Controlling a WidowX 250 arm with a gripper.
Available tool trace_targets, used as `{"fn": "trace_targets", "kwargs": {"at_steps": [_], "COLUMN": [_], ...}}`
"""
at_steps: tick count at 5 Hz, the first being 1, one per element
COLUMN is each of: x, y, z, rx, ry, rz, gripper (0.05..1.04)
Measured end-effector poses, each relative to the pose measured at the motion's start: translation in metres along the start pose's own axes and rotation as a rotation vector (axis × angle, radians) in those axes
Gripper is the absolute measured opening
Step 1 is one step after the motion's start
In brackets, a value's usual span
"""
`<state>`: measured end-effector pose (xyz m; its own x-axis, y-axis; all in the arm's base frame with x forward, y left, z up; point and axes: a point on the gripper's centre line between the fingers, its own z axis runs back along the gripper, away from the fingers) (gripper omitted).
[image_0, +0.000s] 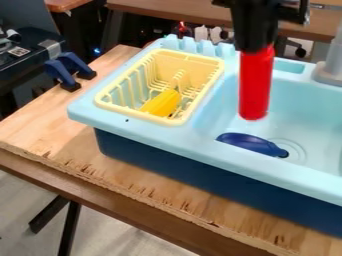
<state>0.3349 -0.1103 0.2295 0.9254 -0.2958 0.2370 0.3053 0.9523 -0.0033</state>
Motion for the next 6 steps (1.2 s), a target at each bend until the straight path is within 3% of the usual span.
{"fn": "trace_targets", "kwargs": {"at_steps": [1,2,3,4,6], "x": [-0.006,-0.007,-0.006,0.001,0.007], "y": [-0.014,-0.037,-0.057,-0.069,-0.079], "z": [-0.01,-0.013,-0.015,-0.01,-0.028], "rx": [-0.011,0.02,0.011,-0.007,-0.069], "ry": [0.024,0.029,0.027,0.026,0.156], "rz": [-0.215,-0.453,-0.591,-0.648,-0.839], "gripper": [0.14,0.14,0.14,0.14,0.14]}}
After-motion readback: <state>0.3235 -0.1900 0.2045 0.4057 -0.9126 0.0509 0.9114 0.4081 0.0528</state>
